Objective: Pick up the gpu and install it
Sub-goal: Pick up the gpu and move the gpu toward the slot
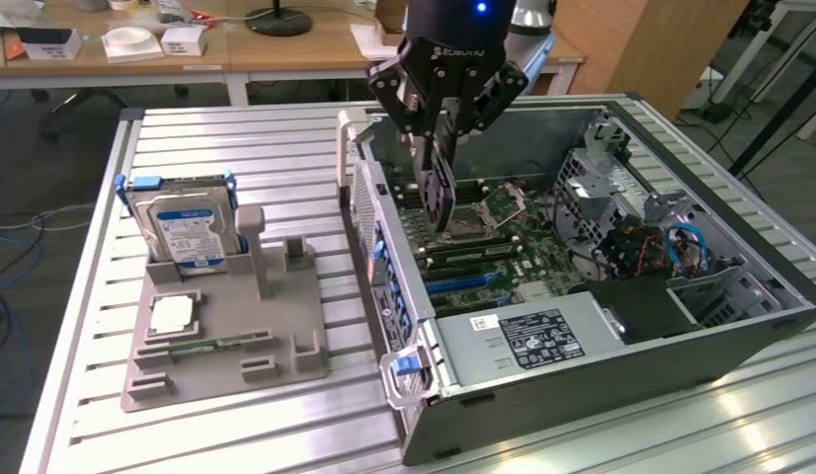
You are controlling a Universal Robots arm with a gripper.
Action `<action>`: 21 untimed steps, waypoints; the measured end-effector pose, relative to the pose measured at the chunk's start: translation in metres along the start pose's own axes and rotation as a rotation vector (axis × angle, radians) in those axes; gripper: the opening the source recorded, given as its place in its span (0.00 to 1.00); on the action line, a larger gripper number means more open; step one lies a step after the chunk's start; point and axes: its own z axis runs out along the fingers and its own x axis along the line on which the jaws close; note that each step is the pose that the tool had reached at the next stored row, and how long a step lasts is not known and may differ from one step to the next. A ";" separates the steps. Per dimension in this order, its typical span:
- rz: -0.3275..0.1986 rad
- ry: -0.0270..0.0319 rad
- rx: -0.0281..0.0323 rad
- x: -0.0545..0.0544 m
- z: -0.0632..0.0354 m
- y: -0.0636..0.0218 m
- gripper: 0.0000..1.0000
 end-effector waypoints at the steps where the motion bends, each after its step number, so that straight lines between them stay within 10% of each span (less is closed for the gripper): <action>1: 0.000 0.0000 0.0000 -0.001 0.0000 0.0001 0.26; 21: 0.000 0.0000 0.0000 -0.032 0.0010 0.0023 0.26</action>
